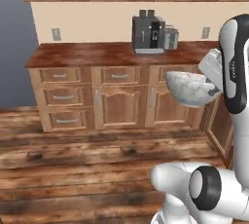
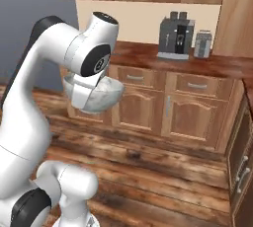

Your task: Pick up the bowls from the cabinet and place each bowl in front of a stool on the dining counter.

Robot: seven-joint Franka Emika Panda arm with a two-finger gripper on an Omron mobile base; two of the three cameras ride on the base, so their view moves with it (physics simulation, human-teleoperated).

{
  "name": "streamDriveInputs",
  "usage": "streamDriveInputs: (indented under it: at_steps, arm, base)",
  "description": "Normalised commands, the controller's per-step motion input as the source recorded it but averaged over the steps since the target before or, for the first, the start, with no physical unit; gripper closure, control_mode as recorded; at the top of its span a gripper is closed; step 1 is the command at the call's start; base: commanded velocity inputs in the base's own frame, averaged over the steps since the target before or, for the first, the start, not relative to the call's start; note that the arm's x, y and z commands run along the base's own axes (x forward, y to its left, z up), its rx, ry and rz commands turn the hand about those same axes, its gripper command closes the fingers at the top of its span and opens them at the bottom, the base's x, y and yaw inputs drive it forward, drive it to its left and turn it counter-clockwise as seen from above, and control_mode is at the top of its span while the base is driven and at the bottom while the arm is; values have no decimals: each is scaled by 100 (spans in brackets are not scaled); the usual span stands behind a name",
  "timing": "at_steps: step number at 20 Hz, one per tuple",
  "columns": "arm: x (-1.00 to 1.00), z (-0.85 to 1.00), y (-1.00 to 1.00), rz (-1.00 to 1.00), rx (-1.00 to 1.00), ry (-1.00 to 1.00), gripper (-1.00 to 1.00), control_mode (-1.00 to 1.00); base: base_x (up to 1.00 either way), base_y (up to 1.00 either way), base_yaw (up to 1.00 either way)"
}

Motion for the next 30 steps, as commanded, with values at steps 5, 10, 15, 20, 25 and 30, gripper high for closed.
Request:
streamDriveInputs:
  at_steps: [5,10,15,20,25,30]
  arm:
    - [0,0,0,0,0,0,100,100]
    - [0,0,0,0,0,0,100,100]
    - [0,0,0,0,0,0,100,100]
    - [0,0,0,0,0,0,100,100]
    - [0,0,0,0,0,0,100,100]
    - [0,0,0,0,0,0,100,100]
  base:
    - [-11,0,100]
    - [-6,0,100]
    - [1,-3,100]
    - [24,-30,92]
    - [36,-48,81]
    - [39,-63,70]
